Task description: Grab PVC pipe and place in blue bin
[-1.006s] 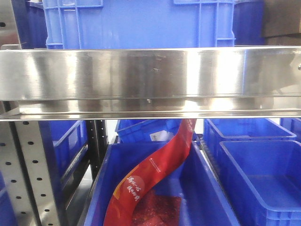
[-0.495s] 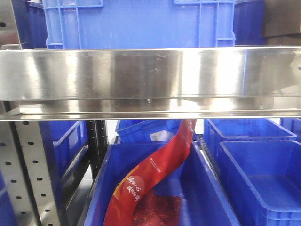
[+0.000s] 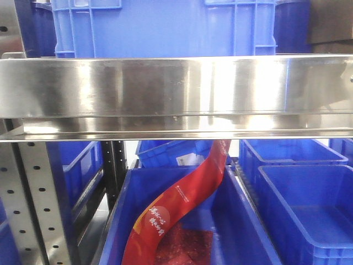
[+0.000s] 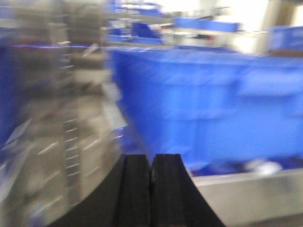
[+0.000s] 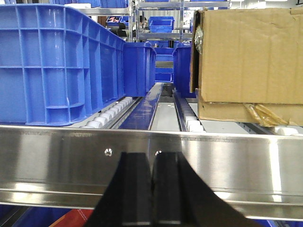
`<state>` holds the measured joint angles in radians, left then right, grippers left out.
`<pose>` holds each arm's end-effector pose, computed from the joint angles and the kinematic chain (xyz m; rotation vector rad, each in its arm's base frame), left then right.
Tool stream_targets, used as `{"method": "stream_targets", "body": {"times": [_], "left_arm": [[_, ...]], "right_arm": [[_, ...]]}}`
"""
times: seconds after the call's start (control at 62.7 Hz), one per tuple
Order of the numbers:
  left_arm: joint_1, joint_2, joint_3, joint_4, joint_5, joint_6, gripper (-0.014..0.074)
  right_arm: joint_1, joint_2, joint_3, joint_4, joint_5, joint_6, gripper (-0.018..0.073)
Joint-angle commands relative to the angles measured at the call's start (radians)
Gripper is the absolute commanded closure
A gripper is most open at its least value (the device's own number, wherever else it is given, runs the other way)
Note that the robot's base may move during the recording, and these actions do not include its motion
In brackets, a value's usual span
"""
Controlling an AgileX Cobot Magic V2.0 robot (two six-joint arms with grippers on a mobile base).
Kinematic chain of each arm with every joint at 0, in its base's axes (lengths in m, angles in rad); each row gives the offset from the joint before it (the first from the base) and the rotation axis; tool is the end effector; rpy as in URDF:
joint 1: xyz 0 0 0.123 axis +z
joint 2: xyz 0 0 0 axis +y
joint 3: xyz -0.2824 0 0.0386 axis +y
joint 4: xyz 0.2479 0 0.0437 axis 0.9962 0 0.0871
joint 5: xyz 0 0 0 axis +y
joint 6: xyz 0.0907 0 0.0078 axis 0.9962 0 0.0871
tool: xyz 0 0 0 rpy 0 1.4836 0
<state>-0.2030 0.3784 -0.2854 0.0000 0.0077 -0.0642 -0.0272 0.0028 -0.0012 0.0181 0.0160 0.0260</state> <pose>0.0918 -0.0189 0.2823 0.1101 1.5843 -0.2087 0.0565 -0.0015 0.2119 0.0533 1.5003 0.0138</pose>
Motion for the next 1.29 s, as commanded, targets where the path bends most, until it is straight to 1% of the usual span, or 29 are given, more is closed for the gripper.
{"method": "stream_targets", "body": {"times": [0.0,0.08,0.128,0.207,0.271,0.543,1.277], "left_arm": [[0.073,-0.098,0.090,0.016,-0.026,0.009,0.0707],[0.140,-0.189,0.165,0.016,-0.026,0.009,0.0707],[0.168,-0.240,0.208,0.016,-0.026,0.009,0.0707],[0.197,-0.314,0.252,0.016,-0.026,0.009,0.0707],[0.209,-0.372,0.285,0.016,-0.024,0.009,0.0707],[0.194,-0.378,0.285,0.014,-0.026,0.009,0.0707],[0.194,-0.378,0.285,0.014,-0.026,0.009,0.0707]], "right_arm": [[-0.003,-0.003,0.001,-0.006,-0.016,-0.008,0.0728],[-0.003,-0.003,0.001,-0.006,-0.016,-0.008,0.0728],[-0.003,-0.003,0.001,-0.006,-0.016,-0.008,0.0728],[-0.003,-0.003,0.001,-0.006,-0.016,-0.008,0.0728],[-0.003,-0.003,0.001,-0.006,-0.016,-0.008,0.0728],[-0.003,-0.003,0.001,-0.006,-0.016,-0.008,0.0728],[-0.003,-0.003,0.001,-0.006,-0.016,-0.008,0.0728]]}}
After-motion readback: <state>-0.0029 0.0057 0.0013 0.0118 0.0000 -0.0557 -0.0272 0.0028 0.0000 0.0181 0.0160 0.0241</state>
